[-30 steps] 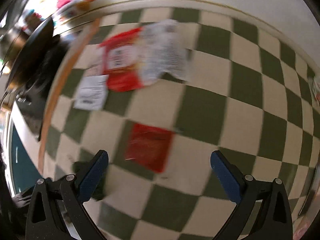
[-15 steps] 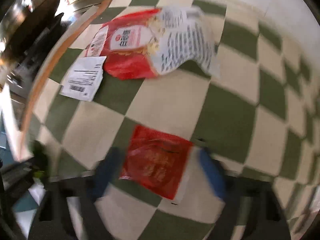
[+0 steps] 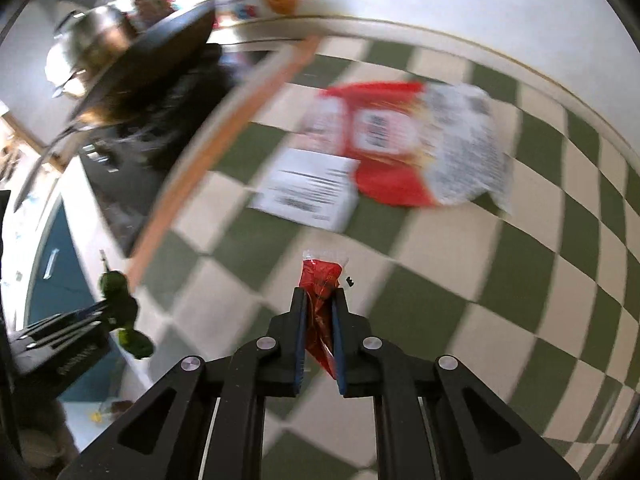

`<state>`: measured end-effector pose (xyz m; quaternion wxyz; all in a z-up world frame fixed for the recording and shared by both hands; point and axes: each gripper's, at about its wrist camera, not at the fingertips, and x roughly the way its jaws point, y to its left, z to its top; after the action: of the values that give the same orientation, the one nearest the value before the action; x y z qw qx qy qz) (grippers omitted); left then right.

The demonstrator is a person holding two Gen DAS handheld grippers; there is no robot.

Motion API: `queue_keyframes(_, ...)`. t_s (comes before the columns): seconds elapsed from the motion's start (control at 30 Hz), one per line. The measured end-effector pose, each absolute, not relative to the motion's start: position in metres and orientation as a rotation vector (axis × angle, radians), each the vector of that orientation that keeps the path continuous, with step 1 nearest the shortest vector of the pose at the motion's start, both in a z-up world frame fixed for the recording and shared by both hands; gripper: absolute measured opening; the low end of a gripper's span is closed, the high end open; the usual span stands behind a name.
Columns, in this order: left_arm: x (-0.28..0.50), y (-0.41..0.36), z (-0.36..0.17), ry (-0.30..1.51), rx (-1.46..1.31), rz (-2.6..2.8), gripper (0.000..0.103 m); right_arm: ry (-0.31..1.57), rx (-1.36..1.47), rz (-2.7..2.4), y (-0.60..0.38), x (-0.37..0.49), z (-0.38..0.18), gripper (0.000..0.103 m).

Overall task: Collect trash
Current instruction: 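Carry red packet and green item to the white bin and open both tools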

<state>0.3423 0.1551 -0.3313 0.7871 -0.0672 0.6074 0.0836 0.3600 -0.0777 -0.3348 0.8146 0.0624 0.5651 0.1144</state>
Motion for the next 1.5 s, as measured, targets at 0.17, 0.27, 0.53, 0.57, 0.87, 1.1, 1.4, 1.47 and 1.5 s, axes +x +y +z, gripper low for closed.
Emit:
queue_keyframes(0.17,0.303,0.216,-0.316,1.264,-0.231,0.286,0.015,1.194,0.121,0.422,-0.001,0.35,-0.324,0.012)
queue_keyframes(0.27,0.268,0.265,-0.323,1.258,-0.291,0.376,0.015,1.213,0.094,0.542,0.058,0.334,-0.328,0.012)
queue_keyframes(0.53,0.15,0.42,-0.433,1.34,-0.587,0.65,0.015,1.329,-0.073,0.796,0.231,0.266,-0.42,0.012)
queue_keyframes(0.57,0.138,0.433,-0.452,1.351,-0.626,0.671,0.015,1.345,-0.085,0.809,0.246,0.259,-0.437,0.012)
queue_keyframes(0.87,0.076,0.531,-0.658,1.45,-0.85,0.746,0.015,1.516,-0.193,0.838,0.367,0.215,-0.657,0.012)
queue_keyframes(1.1,0.065,0.549,-0.764,1.497,-0.907,0.726,0.015,1.54,-0.315,0.845,0.414,0.19,-0.786,0.012)
queue_keyframes(1.4,0.059,0.552,-0.798,1.514,-0.95,0.671,0.021,1.601,-0.38,0.848,0.421,0.178,-0.861,0.015)
queue_keyframes(1.47,0.057,0.552,-0.797,1.498,-0.973,0.661,0.022,1.626,-0.39,0.873,0.422,0.178,-0.867,0.023)
queue_keyframes(1.5,0.056,0.553,-0.797,1.5,-0.97,0.663,0.022,1.623,-0.401,0.874,0.424,0.177,-0.87,0.039)
